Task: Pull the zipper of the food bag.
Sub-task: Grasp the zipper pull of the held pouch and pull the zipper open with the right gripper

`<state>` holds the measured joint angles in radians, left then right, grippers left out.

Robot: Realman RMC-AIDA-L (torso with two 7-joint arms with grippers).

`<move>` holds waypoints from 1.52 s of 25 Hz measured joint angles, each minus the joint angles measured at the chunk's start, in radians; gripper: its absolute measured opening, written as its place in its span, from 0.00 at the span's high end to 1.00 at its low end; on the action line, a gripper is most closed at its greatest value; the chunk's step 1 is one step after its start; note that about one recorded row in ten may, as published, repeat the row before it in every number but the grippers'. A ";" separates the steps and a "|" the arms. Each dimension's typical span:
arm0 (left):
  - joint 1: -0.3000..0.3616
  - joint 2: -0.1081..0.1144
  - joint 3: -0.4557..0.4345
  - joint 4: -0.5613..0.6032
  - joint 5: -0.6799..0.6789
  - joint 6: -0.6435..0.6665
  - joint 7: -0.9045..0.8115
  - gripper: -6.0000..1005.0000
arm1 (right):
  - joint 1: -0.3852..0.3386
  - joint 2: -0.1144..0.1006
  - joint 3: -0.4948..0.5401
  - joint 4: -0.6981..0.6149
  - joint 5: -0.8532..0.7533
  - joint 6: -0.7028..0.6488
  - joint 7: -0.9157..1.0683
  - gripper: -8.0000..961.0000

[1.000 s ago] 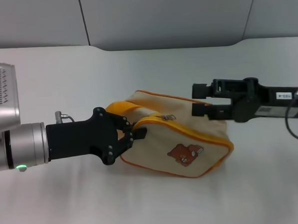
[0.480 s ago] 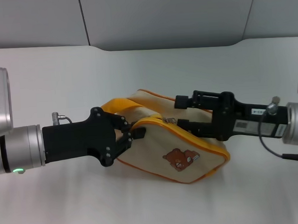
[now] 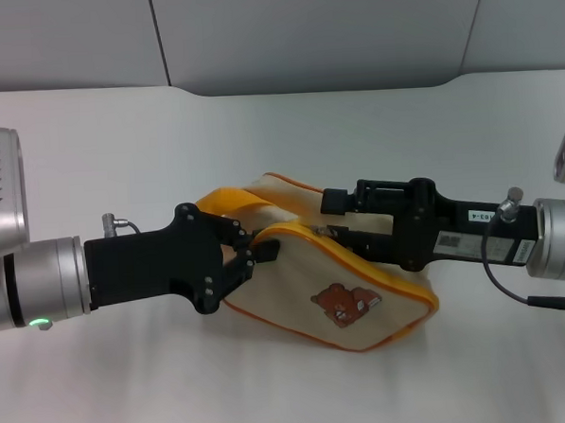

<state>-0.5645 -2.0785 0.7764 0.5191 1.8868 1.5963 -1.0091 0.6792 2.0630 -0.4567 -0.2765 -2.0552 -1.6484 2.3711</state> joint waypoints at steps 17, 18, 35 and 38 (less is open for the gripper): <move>0.005 0.002 -0.001 -0.011 -0.011 -0.008 -0.003 0.93 | -0.017 0.000 0.011 -0.001 0.000 -0.016 -0.031 0.70; 0.005 0.002 0.000 -0.011 -0.011 -0.008 -0.003 0.93 | -0.016 0.001 0.011 -0.001 0.000 -0.014 -0.037 0.71; 0.014 0.002 -0.004 -0.013 -0.011 0.000 -0.003 0.92 | -0.032 0.014 0.002 -0.032 0.002 0.000 -0.142 0.96; 0.020 0.003 -0.010 -0.013 -0.011 -0.002 -0.004 0.92 | -0.062 0.017 0.002 -0.061 0.002 0.000 -0.143 0.95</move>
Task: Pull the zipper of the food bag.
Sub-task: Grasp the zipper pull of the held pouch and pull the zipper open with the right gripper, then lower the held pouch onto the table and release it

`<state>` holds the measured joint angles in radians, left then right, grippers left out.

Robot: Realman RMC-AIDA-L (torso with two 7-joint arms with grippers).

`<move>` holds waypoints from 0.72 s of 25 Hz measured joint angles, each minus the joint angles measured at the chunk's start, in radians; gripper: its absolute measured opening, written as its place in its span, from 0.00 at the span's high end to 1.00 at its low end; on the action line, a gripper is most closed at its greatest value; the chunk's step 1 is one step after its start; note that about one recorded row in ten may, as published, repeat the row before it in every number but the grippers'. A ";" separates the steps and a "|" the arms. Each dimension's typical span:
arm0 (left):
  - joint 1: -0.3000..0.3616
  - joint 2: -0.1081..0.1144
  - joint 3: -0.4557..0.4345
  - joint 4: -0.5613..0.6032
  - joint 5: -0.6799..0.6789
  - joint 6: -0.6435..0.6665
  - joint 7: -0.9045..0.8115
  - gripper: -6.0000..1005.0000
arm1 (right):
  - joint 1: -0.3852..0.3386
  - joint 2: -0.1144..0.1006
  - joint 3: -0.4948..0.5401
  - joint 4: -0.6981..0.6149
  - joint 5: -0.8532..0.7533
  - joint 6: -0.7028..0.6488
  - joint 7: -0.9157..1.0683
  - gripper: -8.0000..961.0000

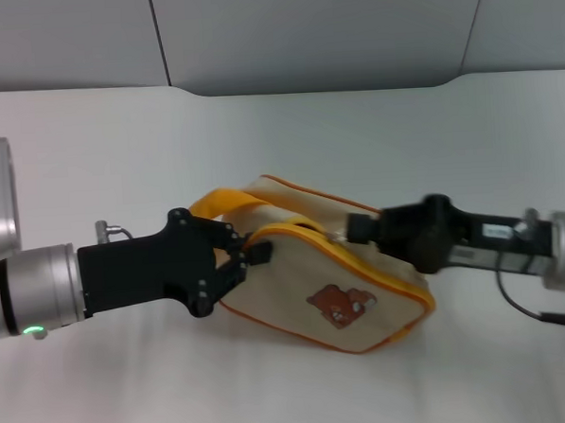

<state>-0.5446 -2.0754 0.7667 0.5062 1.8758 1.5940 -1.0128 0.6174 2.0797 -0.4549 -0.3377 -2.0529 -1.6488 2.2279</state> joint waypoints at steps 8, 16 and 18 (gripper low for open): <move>0.028 0.008 -0.049 0.000 -0.002 -0.014 -0.003 0.92 | -0.204 -0.007 0.010 -0.151 0.018 -0.021 -0.027 0.91; 0.027 0.006 -0.058 -0.068 -0.014 -0.090 0.001 0.91 | -0.143 -0.049 0.022 -0.127 0.105 -0.064 -0.325 0.86; 0.028 0.006 -0.059 -0.072 -0.015 -0.103 -0.012 0.91 | -0.131 -0.059 0.021 -0.121 0.105 -0.060 -0.367 0.82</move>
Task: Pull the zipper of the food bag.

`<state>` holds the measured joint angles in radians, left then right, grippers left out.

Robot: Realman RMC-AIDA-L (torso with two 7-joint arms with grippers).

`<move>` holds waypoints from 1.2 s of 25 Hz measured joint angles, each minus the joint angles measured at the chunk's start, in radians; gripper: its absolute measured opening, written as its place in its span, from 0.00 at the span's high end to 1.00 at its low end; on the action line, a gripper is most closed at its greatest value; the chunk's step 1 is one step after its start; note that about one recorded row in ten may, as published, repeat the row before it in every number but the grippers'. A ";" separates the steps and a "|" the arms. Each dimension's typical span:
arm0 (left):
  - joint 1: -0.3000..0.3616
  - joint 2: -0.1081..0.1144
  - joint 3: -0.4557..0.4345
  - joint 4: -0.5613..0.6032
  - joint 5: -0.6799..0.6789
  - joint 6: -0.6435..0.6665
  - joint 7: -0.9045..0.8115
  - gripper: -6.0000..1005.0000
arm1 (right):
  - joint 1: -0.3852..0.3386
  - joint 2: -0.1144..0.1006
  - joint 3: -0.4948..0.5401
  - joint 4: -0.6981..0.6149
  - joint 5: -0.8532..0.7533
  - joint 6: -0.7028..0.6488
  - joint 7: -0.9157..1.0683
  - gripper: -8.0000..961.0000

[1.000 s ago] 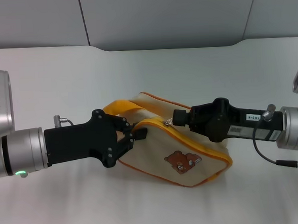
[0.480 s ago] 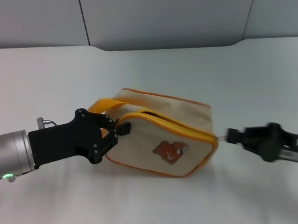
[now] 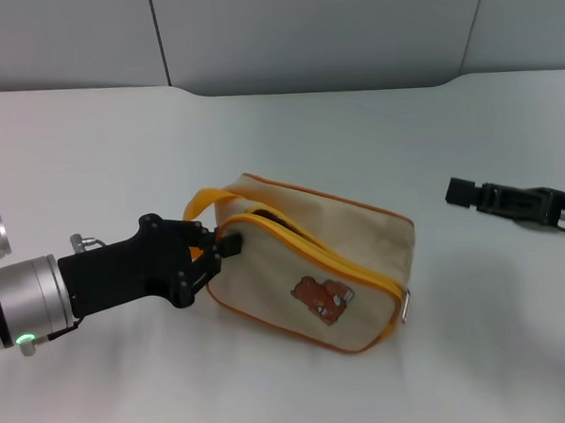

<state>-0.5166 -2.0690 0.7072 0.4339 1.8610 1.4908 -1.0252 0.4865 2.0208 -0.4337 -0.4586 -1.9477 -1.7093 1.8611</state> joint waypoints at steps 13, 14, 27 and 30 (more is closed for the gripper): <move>0.065 0.057 -0.057 0.001 -0.087 0.264 -0.056 0.59 | 0.009 -0.035 -0.081 -0.003 -0.014 -0.207 -0.571 0.39; 0.062 0.060 -0.015 0.003 -0.062 0.336 -0.049 0.57 | -0.001 -0.038 -0.145 -0.002 -0.015 -0.236 -0.654 0.35; 0.081 0.035 0.150 -0.004 -0.015 0.327 -0.016 0.21 | -0.044 0.011 -0.294 -0.005 -0.054 -0.146 -0.853 0.14; 0.081 0.040 0.151 -0.004 -0.003 0.326 -0.010 0.18 | -0.042 0.012 -0.295 -0.005 -0.055 -0.128 -0.855 0.14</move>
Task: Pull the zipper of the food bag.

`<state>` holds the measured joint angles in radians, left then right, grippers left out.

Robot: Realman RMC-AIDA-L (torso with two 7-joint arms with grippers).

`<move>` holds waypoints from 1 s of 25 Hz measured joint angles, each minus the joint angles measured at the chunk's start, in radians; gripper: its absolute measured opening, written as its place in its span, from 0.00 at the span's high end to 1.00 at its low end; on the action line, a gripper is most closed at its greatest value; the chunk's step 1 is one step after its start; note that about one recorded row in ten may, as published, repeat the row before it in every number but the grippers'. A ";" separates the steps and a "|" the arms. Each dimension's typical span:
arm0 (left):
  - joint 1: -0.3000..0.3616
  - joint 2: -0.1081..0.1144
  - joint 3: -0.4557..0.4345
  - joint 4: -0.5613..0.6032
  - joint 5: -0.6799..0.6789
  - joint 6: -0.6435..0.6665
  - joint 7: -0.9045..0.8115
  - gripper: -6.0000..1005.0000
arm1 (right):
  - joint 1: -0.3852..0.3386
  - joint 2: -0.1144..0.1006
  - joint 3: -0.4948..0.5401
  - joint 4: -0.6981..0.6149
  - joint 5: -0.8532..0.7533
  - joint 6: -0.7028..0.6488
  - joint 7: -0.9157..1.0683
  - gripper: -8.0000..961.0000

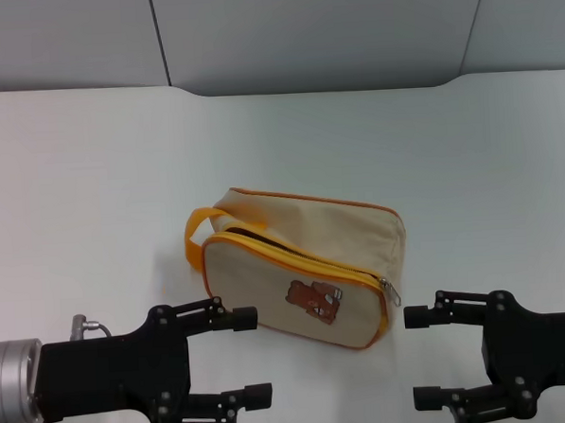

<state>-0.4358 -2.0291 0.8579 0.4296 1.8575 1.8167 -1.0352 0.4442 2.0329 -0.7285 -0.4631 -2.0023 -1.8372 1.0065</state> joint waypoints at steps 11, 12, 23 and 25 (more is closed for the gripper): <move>0.010 0.007 0.001 0.000 0.012 0.017 0.001 0.18 | 0.007 0.006 0.004 0.003 0.001 0.004 -0.011 0.14; 0.010 0.007 0.001 0.000 0.013 0.020 0.001 0.18 | 0.007 0.006 0.004 0.003 0.001 0.004 -0.011 0.14; 0.015 0.008 0.003 0.000 0.017 0.025 0.008 0.18 | 0.014 0.006 0.006 0.007 0.004 0.006 -0.013 0.14; 0.015 0.008 0.003 0.000 0.017 0.025 0.009 0.18 | 0.014 0.006 0.006 0.008 0.005 0.006 -0.013 0.14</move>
<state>-0.4204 -2.0210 0.8607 0.4295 1.8745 1.8417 -1.0263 0.4586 2.0387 -0.7221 -0.4556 -1.9977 -1.8314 0.9931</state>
